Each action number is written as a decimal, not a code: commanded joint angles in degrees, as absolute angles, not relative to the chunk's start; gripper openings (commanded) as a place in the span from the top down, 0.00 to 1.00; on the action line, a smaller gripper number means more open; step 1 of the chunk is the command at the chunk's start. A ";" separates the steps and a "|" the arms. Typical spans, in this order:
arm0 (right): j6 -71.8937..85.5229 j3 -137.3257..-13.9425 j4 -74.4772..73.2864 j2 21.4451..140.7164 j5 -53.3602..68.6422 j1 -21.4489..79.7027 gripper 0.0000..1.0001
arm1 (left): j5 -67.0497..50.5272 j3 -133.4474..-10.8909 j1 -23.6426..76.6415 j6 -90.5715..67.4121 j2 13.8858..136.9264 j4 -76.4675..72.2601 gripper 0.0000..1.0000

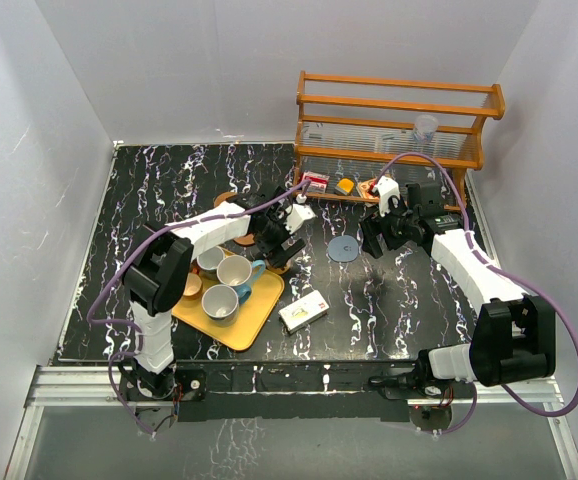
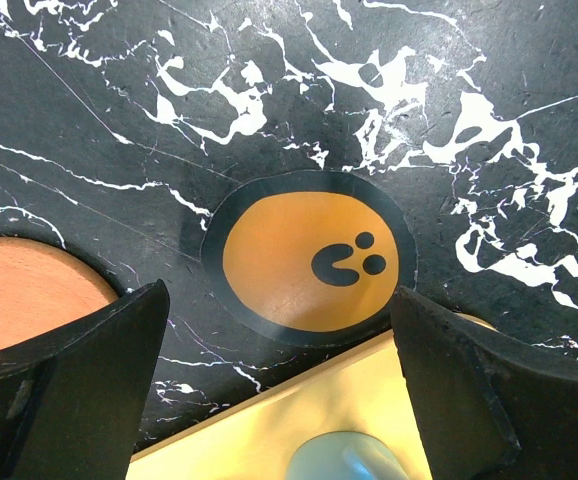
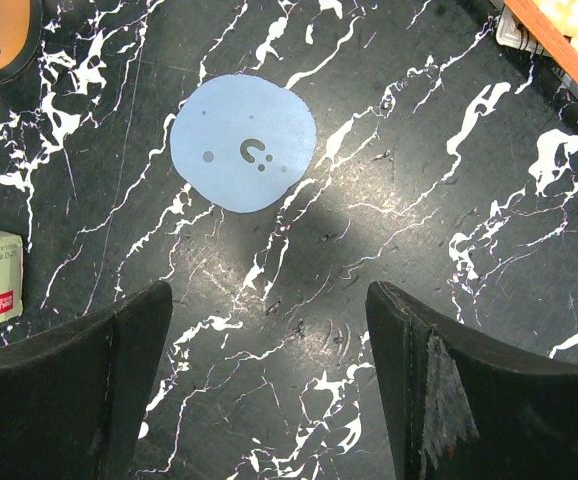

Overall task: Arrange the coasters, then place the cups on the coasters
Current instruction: Move the coaster to the center of the board.

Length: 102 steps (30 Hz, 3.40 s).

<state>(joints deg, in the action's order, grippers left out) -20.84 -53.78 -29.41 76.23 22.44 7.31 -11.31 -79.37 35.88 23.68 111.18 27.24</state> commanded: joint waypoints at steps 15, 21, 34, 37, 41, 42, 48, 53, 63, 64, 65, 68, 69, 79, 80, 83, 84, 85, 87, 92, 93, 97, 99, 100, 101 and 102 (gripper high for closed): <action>-20.70 -53.87 -27.60 75.44 23.36 6.50 0.22 | -8.27 -73.30 39.95 22.44 111.94 25.12 0.13; -20.65 -53.84 -27.62 75.16 23.44 6.32 0.22 | -7.54 -73.10 40.36 22.55 113.72 24.15 0.18; -18.53 -54.66 -27.31 74.81 24.38 1.71 0.23 | -11.32 -79.60 42.99 24.60 120.12 23.44 0.25; -18.13 -54.63 -27.21 74.81 24.32 0.49 0.22 | -12.13 -83.10 43.60 24.55 122.78 23.51 0.26; -17.90 -54.62 -27.08 74.74 24.26 -0.79 0.23 | -13.08 -87.58 45.04 24.59 126.49 23.64 0.26; -17.86 -54.64 -26.99 74.71 24.07 -1.41 0.22 | -13.26 -88.57 45.51 24.61 127.23 23.64 0.26; -17.14 -54.69 -26.81 74.72 23.89 -3.07 0.23 | -14.15 -93.97 47.60 23.39 131.29 23.18 0.27; -16.08 -54.78 -26.14 74.62 21.91 -4.67 0.23 | -14.24 -98.70 48.24 20.59 134.51 21.89 0.28; -13.99 -54.14 -24.03 74.93 14.81 -7.41 0.23 | -14.97 -104.50 48.44 19.12 138.94 20.75 0.29; -13.91 -54.14 -23.96 74.97 14.35 -7.40 0.23 | -15.35 -104.89 48.48 19.15 139.22 20.85 0.29; -13.89 -54.13 -23.89 74.97 14.13 -7.45 0.22 | -15.72 -105.76 48.59 19.16 139.71 21.16 0.29; -13.76 -54.14 -23.83 75.06 14.00 -7.43 0.22 | -16.29 -107.63 49.04 19.16 141.16 22.22 0.29; -13.75 -54.14 -23.74 75.12 13.83 -7.43 0.22 | -16.41 -107.98 49.20 19.09 141.43 22.23 0.29; -13.46 -54.22 -23.65 75.21 13.28 -7.48 0.19 | -15.84 -109.56 50.11 19.55 141.42 23.09 0.29; -13.38 -54.23 -23.65 75.15 13.13 -7.51 0.18 | -15.56 -108.56 50.03 19.87 140.72 22.76 0.29; -13.27 -54.23 -23.57 75.06 12.77 -7.51 0.16 | -14.43 -104.23 49.99 21.17 137.77 21.39 0.29; -13.21 -54.23 -23.57 75.08 12.69 -7.50 0.13 | -14.08 -103.06 49.88 21.44 137.10 21.02 0.29; -13.19 -54.20 -23.56 74.98 12.74 -7.51 0.09 | -13.80 -102.12 49.70 21.82 136.35 20.74 0.29; -13.18 -54.20 -23.56 75.01 12.74 -7.51 0.05 | -13.48 -100.59 49.39 22.03 135.39 20.37 0.29; -13.18 -54.23 -23.58 75.06 12.65 -7.56 0.02 | -12.90 -99.49 48.87 22.58 134.74 19.97 0.29; -13.18 -54.22 -23.61 75.06 12.65 -7.50 0.02 | -12.54 -99.54 48.81 22.59 134.85 19.83 0.29; -13.18 -54.14 -23.64 74.97 12.96 -7.52 0.02 | -11.61 -101.08 48.35 22.13 136.00 20.11 0.29; -13.22 -54.14 -23.62 75.03 13.05 -7.56 0.02 | -11.56 -101.65 47.90 21.49 136.23 19.98 0.29; -13.17 -54.14 -23.64 75.04 13.18 -7.61 0.02 | -11.48 -101.76 47.81 21.25 136.23 19.77 0.29; -13.18 -54.14 -23.64 75.10 13.29 -7.60 0.02 | -11.39 -101.92 47.67 21.12 136.25 19.63 0.29; -13.18 -54.18 -23.72 75.14 13.35 -7.56 0.02 | -11.34 -102.02 47.57 21.14 136.23 19.60 0.29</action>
